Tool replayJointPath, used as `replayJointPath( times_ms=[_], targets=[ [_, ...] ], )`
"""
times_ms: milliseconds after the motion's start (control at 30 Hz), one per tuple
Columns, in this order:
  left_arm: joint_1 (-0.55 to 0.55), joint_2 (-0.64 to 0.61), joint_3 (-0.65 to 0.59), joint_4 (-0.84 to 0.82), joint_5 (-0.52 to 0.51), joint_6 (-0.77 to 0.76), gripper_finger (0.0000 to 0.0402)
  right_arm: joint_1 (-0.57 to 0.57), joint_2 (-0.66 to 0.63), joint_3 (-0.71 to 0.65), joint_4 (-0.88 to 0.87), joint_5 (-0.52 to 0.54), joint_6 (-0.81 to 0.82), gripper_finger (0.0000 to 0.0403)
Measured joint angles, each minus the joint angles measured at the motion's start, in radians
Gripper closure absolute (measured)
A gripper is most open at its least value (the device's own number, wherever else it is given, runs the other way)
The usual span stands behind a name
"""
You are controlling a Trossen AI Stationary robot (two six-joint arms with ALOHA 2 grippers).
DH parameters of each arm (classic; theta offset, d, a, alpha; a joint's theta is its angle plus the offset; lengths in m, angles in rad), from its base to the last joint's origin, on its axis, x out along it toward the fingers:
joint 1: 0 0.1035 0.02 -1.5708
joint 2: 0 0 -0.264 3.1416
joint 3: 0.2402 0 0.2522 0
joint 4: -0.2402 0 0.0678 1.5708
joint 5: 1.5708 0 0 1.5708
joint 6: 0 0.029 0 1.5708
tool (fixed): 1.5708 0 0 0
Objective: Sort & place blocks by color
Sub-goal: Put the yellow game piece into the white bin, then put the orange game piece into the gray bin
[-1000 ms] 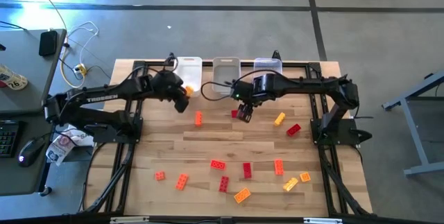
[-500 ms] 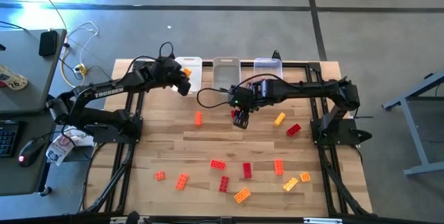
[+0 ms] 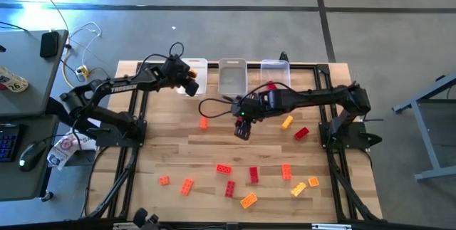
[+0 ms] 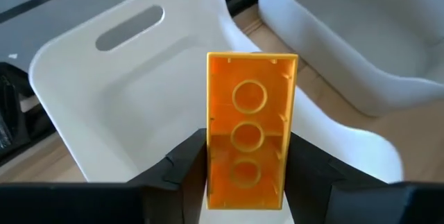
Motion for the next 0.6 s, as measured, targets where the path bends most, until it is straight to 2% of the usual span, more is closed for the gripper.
replayJointPath(
  times_ms=[467,600],
  targets=[
    [0.0,0.022,0.0,0.015,-0.009,-0.01,0.0209,0.125,0.0,0.0,0.114,0.0,0.017,0.0187],
    [-0.001,0.021,0.0,0.013,0.046,-0.01,0.0205,0.15,0.0,0.0,0.151,0.001,0.018,0.0187]
  ],
)
